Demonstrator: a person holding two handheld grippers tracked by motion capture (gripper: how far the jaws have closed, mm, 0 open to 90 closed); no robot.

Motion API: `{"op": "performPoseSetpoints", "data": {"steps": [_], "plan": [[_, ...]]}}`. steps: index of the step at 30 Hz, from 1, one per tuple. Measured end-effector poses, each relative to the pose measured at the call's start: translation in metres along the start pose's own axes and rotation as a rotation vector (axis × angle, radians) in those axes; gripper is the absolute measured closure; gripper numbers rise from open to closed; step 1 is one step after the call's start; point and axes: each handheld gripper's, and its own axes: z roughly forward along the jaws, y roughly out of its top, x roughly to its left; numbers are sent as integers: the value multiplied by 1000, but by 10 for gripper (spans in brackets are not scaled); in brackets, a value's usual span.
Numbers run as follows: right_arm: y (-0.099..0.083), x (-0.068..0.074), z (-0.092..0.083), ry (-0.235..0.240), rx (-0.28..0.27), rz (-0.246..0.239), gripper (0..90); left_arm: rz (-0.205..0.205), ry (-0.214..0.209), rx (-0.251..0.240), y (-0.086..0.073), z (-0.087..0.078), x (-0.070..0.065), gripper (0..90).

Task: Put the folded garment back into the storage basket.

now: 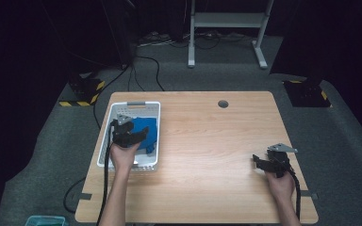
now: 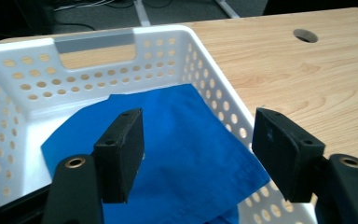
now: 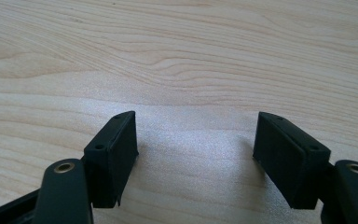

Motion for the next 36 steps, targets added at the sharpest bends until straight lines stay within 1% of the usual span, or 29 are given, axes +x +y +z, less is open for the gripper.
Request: {"op": "performPoseSetpoints", "data": {"steps": [2, 5, 7, 11, 14, 17, 19, 23, 26, 29, 36], "plan": [[0, 0, 0, 0, 0, 0, 303, 8, -2, 2, 0, 0, -2, 344], [0, 0, 0, 0, 0, -1, 303, 8, -11, -7, 1, -1, -5, 344], [0, 0, 0, 0, 0, 0, 302, 18, -15, -3, 1, -1, -8, 344], [0, 0, 0, 0, 0, 0, 302, 13, -29, -15, 2, -2, -12, 345], [0, 0, 0, 0, 0, 0, 303, 26, -32, -10, 2, -1, -16, 346], [0, 0, 0, 0, 0, 0, 303, 26, -41, -20, 3, -2, -19, 347], [0, 0, 0, 0, 0, 0, 302, 38, -43, -13, 3, -2, -22, 347], [0, 0, 0, 0, 0, 0, 302, 34, -51, -22, 3, -3, -25, 348], [0, 0, 0, 0, 0, 0, 302, 47, -55, -19, 2, -3, -28, 348], [0, 0, 0, 0, 0, 0, 302, 47, -64, -21, 2, -3, -31, 349], [0, 0, 0, 0, 0, 0, 302, 66, -78, -19, 1, -1, -40, 351]]}}
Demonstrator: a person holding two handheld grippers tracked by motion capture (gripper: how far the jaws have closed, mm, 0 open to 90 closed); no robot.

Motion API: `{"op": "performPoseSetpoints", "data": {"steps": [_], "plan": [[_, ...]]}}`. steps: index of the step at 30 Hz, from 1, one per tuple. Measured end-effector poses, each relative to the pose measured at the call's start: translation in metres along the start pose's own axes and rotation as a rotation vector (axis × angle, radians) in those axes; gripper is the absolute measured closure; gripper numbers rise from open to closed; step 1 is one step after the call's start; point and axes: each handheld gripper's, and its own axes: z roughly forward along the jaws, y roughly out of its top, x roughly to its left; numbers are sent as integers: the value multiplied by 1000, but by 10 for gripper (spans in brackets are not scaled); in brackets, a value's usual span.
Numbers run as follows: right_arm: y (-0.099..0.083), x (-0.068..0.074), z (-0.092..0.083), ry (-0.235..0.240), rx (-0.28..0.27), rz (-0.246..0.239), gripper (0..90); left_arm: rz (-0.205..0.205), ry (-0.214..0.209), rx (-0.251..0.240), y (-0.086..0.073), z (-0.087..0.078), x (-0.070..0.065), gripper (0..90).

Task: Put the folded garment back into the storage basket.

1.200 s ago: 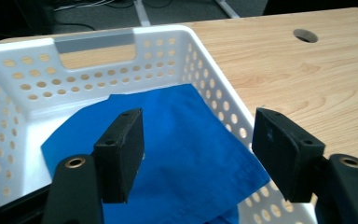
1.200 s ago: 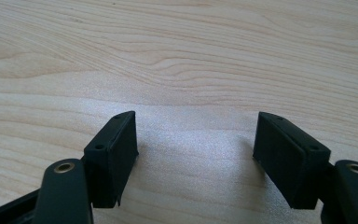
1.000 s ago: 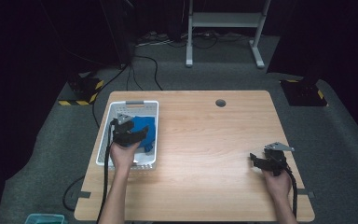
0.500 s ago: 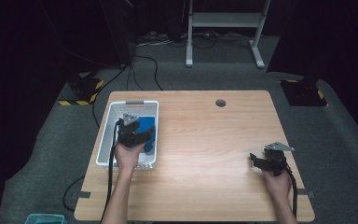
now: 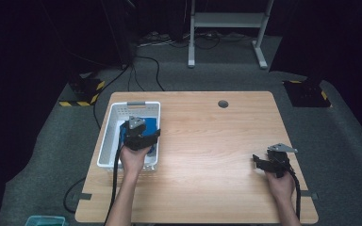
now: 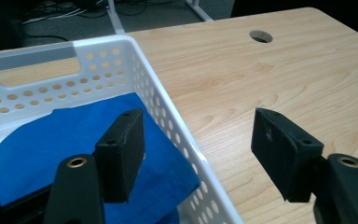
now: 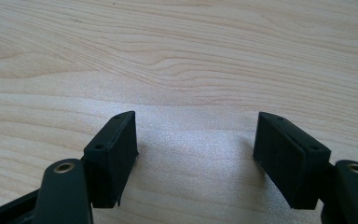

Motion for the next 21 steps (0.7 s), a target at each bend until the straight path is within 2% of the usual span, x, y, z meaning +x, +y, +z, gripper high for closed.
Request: {"op": "performPoseSetpoints", "data": {"steps": [8, 21], "plan": [[0, 0, 0, 0, 0, 0, 301, 19, -17, -6, 1, 1, -9, 351], [0, 0, 0, 0, 0, 0, 301, 25, -56, -25, 2, -1, -23, 352]]}}
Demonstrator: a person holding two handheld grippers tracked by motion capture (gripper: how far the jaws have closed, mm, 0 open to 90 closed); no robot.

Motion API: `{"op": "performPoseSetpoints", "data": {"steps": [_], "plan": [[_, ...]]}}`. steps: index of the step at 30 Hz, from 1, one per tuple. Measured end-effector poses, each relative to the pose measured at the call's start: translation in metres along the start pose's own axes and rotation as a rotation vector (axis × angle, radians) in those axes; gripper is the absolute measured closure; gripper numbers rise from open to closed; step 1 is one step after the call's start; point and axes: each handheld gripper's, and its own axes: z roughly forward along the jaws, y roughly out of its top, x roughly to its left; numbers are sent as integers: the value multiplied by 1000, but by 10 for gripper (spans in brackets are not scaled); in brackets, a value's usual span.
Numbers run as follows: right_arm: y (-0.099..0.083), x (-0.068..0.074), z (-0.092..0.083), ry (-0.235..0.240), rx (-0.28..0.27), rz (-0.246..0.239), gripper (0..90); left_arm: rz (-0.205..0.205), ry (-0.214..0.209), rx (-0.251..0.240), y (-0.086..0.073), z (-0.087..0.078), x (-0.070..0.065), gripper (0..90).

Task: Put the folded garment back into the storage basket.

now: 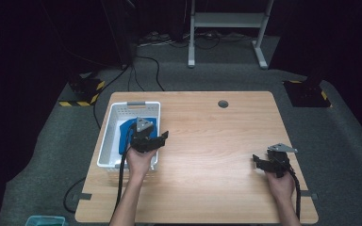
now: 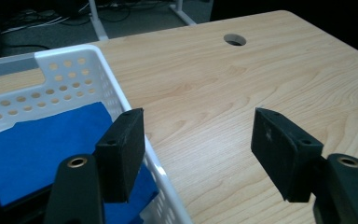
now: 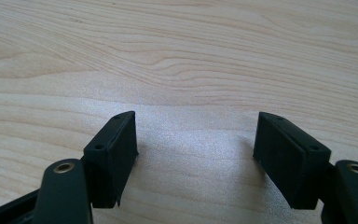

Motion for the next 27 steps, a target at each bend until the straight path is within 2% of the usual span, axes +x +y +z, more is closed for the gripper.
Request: {"op": "performPoseSetpoints", "data": {"steps": [27], "plan": [[0, 0, 0, 0, 0, 0, 301, 9, -61, -22, 3, 8, -22, 357]]}}
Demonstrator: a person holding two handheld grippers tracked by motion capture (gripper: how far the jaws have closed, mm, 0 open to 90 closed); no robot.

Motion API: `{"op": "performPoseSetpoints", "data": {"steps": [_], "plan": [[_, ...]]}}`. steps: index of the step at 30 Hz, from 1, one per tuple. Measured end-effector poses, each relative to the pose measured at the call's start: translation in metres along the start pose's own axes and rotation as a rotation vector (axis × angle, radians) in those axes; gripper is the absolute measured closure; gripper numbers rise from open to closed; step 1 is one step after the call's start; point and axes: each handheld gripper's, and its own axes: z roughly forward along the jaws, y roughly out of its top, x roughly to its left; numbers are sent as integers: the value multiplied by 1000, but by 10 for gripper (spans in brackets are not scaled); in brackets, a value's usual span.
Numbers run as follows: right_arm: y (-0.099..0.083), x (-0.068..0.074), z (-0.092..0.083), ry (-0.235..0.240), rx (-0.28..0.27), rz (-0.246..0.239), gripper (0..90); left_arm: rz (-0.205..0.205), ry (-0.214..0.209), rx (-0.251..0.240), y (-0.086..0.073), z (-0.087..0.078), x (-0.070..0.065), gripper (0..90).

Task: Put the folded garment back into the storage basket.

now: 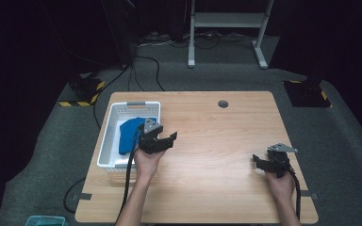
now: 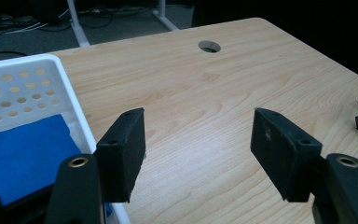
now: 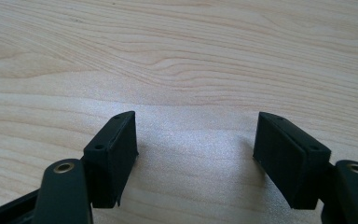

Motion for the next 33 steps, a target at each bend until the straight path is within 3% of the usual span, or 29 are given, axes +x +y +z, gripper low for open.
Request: {"op": "performPoseSetpoints", "data": {"steps": [33], "plan": [[0, 0, 0, 0, 0, 0, 301, -6, -54, -21, -2, 16, -22, 359]]}}
